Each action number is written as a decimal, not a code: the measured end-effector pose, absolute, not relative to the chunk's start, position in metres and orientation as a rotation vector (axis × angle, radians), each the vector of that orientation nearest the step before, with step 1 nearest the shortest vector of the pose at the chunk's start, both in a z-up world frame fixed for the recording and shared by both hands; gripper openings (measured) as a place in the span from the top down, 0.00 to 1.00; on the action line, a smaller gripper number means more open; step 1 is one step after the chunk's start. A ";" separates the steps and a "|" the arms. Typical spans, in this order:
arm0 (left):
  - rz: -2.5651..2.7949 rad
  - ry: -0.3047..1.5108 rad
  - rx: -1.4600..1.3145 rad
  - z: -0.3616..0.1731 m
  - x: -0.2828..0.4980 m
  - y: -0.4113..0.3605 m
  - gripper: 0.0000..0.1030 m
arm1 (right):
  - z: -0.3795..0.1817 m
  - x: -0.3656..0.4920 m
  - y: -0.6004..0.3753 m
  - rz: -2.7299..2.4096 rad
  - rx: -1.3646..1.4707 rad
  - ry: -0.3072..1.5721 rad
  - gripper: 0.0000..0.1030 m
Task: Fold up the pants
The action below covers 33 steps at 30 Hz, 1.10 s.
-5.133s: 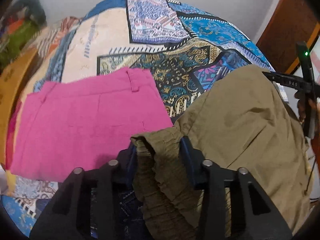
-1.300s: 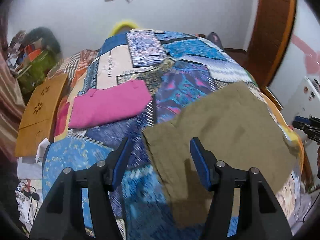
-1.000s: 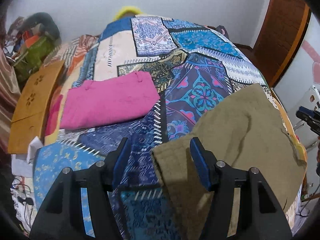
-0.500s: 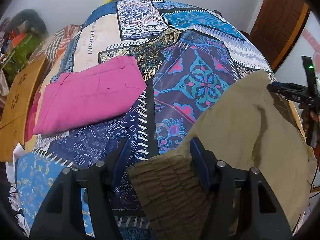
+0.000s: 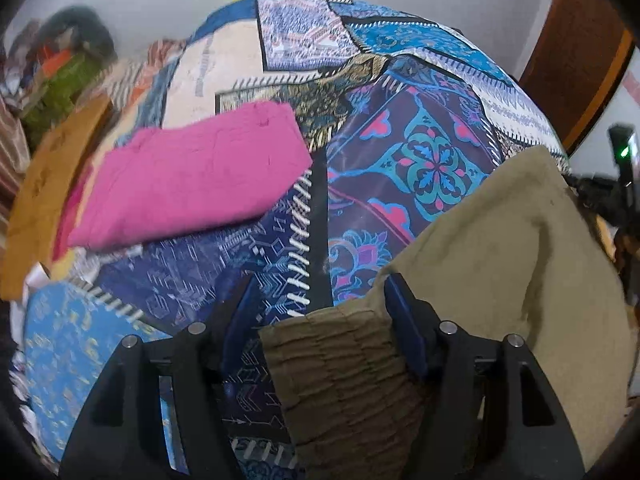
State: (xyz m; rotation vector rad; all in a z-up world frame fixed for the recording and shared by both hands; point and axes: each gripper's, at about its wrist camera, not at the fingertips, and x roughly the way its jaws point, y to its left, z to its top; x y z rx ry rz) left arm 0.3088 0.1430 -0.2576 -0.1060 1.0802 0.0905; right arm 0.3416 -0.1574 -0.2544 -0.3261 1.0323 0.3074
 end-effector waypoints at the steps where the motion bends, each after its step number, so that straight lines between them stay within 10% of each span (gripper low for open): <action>1: 0.088 1.093 -0.125 -0.257 0.310 0.146 0.35 | -0.252 0.340 -0.166 0.315 -0.273 1.039 0.99; 12: 0.021 0.956 -0.061 -0.179 0.301 0.114 0.36 | -0.161 0.276 -0.124 0.592 -0.168 0.932 0.84; 15: -0.052 0.986 -0.032 -0.184 0.298 0.090 0.36 | -0.166 0.264 -0.091 0.709 -0.162 0.964 0.70; 33: -0.025 1.053 0.094 -0.223 0.245 0.069 0.36 | -0.207 0.184 -0.119 0.780 -0.220 1.152 0.62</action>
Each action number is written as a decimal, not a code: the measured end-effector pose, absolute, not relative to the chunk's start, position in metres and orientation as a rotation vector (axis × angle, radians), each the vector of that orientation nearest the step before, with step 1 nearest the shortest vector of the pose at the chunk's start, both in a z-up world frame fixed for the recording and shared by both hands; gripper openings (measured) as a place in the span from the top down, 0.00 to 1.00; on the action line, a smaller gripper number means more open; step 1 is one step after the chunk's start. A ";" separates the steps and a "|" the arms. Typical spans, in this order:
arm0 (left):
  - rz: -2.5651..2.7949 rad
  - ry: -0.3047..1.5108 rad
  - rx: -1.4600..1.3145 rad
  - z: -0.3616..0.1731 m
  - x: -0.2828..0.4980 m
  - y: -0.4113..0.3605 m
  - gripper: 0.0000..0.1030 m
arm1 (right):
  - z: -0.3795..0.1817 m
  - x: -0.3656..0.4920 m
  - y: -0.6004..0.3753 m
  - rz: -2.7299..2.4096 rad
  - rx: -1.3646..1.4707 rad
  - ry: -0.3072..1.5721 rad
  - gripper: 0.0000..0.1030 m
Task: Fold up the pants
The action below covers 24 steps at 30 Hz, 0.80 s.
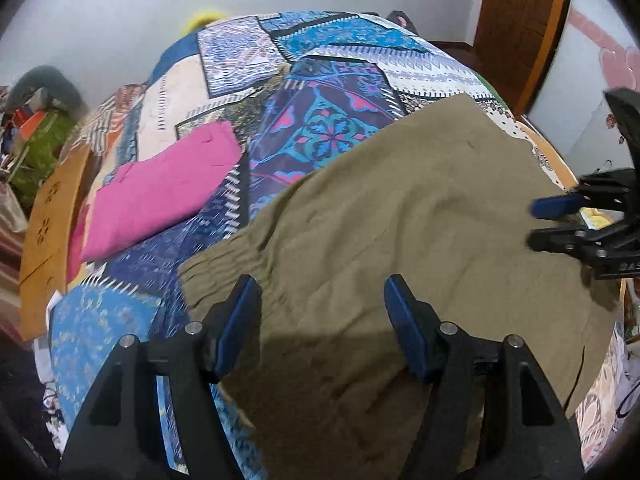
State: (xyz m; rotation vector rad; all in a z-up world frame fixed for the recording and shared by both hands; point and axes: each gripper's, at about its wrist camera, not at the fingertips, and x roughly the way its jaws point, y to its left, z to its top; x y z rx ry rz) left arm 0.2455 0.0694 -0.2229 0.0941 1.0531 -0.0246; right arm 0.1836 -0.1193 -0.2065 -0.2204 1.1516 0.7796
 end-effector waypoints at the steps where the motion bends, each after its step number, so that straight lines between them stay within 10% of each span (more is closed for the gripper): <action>1: -0.018 1.053 0.078 -0.222 0.240 0.073 0.35 | -0.206 0.180 -0.125 0.767 -0.212 1.153 0.62; 24: 0.017 0.958 -0.282 -0.168 0.126 0.096 0.12 | -0.129 0.105 -0.151 0.665 -0.188 0.883 0.59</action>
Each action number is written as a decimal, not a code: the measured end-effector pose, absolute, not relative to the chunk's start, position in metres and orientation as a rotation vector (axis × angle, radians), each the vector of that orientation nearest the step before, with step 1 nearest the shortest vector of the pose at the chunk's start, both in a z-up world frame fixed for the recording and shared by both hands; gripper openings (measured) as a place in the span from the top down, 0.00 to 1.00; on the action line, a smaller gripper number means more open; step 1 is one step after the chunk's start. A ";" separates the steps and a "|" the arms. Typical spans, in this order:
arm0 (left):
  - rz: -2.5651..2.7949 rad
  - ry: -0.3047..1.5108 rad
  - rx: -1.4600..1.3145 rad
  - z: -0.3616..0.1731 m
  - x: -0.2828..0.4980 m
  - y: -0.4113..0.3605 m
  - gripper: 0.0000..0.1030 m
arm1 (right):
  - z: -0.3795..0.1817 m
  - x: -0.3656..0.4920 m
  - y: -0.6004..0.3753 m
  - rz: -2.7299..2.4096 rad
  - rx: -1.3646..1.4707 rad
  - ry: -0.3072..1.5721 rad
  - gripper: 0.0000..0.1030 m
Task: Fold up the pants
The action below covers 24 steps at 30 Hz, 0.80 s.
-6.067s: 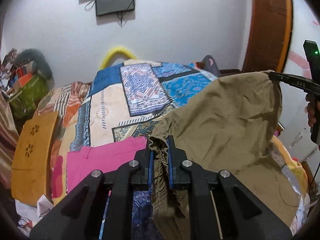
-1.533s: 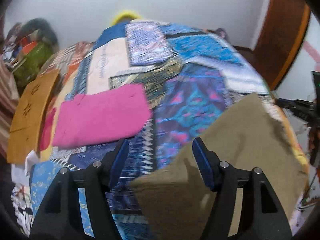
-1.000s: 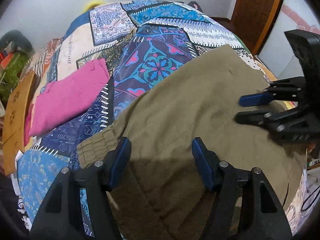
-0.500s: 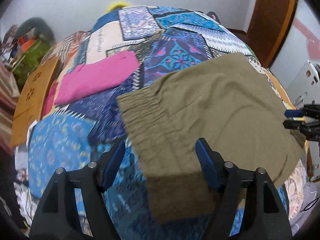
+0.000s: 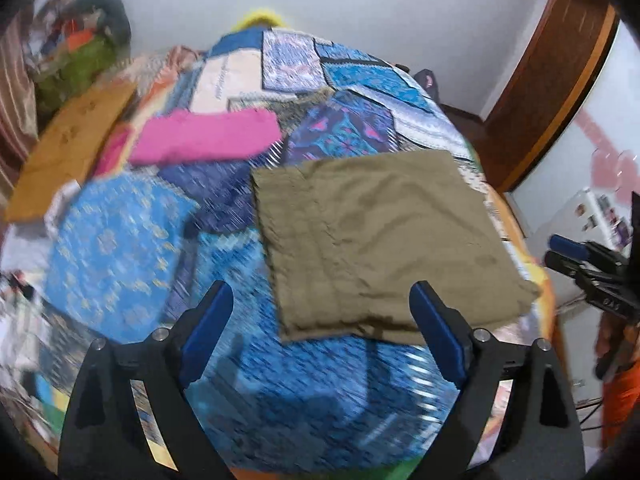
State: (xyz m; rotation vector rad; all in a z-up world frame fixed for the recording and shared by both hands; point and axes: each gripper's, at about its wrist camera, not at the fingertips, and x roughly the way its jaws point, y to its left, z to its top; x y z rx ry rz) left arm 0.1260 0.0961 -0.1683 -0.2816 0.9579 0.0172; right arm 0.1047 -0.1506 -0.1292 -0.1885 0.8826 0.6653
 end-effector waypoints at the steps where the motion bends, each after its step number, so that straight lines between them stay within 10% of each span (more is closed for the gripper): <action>1: 0.000 0.969 -0.311 -0.172 0.124 0.095 0.12 | -0.130 0.103 -0.146 0.672 -0.188 0.874 0.59; 24: -0.111 0.997 -0.616 -0.227 0.151 0.092 0.08 | -0.196 0.123 -0.100 0.755 -0.190 0.988 0.59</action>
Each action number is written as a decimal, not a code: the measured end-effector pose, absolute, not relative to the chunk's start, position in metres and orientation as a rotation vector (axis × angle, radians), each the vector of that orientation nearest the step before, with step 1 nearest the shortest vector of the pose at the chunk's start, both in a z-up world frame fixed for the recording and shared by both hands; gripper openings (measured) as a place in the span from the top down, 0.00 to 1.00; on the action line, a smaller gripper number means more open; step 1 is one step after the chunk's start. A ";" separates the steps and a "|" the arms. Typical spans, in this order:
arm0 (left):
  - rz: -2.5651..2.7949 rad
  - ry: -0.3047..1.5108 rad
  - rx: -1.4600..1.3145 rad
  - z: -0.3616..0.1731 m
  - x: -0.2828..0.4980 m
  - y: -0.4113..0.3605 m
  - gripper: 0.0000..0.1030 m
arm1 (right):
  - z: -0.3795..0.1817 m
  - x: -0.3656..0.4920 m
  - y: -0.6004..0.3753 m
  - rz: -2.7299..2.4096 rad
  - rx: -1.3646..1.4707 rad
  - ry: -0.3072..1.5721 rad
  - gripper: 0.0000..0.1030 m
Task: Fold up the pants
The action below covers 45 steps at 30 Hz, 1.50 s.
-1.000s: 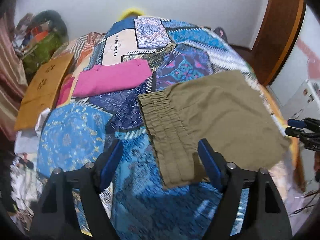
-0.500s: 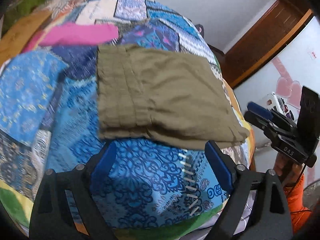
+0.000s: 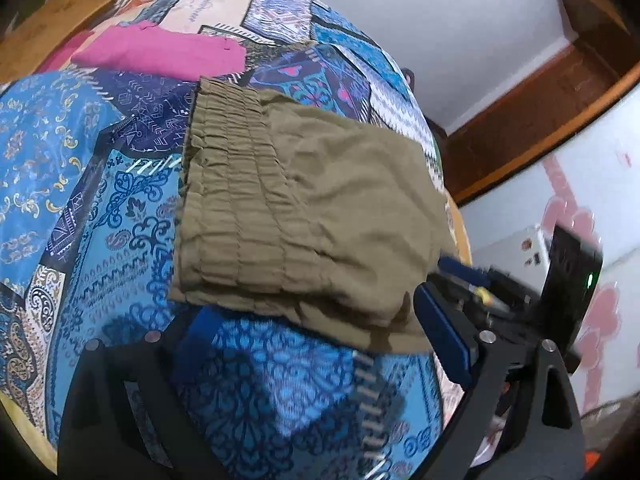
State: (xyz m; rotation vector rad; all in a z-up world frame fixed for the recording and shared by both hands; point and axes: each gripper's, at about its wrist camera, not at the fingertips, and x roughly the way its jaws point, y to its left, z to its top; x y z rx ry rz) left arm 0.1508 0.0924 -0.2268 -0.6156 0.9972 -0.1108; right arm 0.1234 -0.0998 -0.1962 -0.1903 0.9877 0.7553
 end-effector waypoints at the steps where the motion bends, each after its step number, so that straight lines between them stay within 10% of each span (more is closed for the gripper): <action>1: -0.102 0.997 -0.628 -0.227 0.154 0.095 0.08 | -0.196 0.122 -0.100 0.758 -0.190 0.988 0.59; 6: -0.010 1.008 -0.574 -0.224 0.173 0.095 0.20 | -0.196 0.119 -0.100 0.762 -0.190 0.987 0.59; 14: 0.080 0.920 -0.262 -0.193 0.178 0.069 0.68 | -0.186 0.126 -0.098 0.761 -0.181 0.997 0.59; 33: 0.171 0.661 0.015 -0.110 0.142 0.059 0.72 | -0.192 0.116 -0.007 0.904 -0.209 1.015 0.57; 45: 0.066 0.637 0.185 -0.102 0.156 -0.003 0.72 | -0.170 0.107 -0.125 0.687 -0.150 0.955 0.58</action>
